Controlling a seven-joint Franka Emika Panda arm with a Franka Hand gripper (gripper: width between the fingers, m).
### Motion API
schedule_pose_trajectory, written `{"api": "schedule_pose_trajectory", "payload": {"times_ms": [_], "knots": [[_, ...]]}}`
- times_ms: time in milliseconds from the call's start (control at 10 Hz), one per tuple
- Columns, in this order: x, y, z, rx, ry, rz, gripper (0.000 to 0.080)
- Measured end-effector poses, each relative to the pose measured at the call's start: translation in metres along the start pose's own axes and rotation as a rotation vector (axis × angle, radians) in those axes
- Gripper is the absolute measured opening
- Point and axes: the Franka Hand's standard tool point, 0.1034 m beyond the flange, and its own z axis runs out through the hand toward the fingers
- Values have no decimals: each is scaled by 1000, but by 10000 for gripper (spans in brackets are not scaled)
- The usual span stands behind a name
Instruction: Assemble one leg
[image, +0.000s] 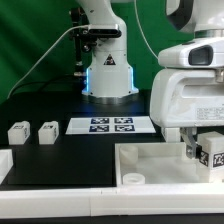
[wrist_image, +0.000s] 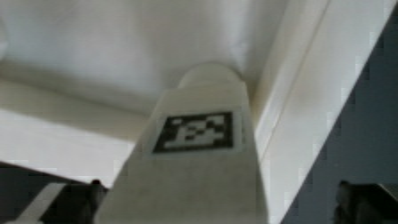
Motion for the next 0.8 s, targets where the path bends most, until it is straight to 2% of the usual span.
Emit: {"api": "schedule_pose_trajectory", "payload": {"times_ms": [300, 500, 600, 800], "knots": [[-6, 2, 4, -1, -8, 46, 649], [-6, 2, 4, -1, -8, 61, 383], [-6, 1, 4, 2, -9, 220, 270], [-6, 1, 5, 2, -10, 395, 272]]}}
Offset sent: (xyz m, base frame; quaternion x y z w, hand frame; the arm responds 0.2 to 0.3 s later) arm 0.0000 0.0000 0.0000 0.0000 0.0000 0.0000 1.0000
